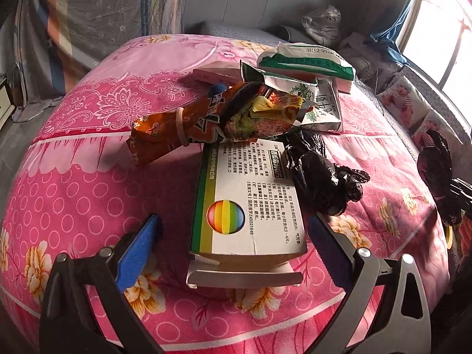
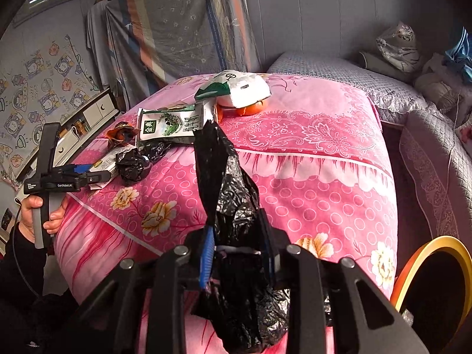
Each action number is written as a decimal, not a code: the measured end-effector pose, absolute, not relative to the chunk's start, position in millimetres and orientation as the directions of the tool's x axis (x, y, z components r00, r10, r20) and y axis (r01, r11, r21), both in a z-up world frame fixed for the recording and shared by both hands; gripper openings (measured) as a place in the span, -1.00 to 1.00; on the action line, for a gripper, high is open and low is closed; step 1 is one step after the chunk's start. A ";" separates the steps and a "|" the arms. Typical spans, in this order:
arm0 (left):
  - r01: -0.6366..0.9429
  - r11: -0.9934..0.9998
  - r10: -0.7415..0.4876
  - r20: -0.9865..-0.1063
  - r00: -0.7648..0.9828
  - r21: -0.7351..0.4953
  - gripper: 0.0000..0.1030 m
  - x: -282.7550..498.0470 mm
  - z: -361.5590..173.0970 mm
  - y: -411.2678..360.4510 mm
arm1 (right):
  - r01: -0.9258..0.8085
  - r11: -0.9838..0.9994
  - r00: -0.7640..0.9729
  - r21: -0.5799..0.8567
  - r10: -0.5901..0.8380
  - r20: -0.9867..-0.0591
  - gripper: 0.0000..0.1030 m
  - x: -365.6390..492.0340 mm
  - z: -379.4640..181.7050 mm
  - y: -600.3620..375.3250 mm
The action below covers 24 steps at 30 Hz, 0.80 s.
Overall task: Collect trash
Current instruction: 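Grasp the white medicine box with the left tool while the right tool lifts the black bag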
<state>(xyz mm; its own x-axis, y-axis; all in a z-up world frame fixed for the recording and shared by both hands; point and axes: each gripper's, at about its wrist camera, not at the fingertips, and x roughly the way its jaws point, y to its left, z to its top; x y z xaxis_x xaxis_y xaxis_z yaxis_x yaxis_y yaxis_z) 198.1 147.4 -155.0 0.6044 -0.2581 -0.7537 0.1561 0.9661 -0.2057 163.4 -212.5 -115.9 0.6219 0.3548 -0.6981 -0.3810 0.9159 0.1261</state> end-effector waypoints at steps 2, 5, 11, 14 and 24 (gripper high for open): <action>0.149 0.966 -0.258 -0.756 0.602 -0.211 0.83 200.5 -155.3 149.0 | -0.381 0.915 0.624 0.132 0.360 -0.693 -0.50 161.1 -114.7 -213.5; 0.136 0.968 -0.249 -0.762 0.597 -0.210 0.83 203.8 -157.0 149.9 | -0.378 0.915 0.627 0.140 0.365 -0.688 -0.50 157.5 -113.7 -215.3; 0.111 0.982 -0.188 -0.773 0.606 -0.152 0.39 207.6 -156.5 146.5 | -0.369 0.918 0.642 0.147 0.366 -0.674 -0.50 148.9 -108.1 -221.1; 0.105 0.989 -0.148 -0.779 0.609 -0.106 0.29 208.1 -157.0 143.3 | -0.361 0.920 0.647 0.152 0.364 -0.669 -0.50 145.9 -106.1 -224.2; 0.118 0.984 -0.179 -0.727 0.663 -0.134 0.25 180.0 -140.4 152.2 | -0.346 0.924 0.672 0.161 0.364 -0.645 -0.50 132.7 -95.8 -235.2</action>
<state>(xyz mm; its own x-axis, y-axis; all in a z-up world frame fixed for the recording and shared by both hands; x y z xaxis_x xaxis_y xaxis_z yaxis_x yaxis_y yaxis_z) 180.0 152.2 -140.4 0.6633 -0.1786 -0.7267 0.1181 0.9839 -0.1340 132.7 -235.2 -95.8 0.6720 0.3642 -0.6448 -0.3462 0.9242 0.1613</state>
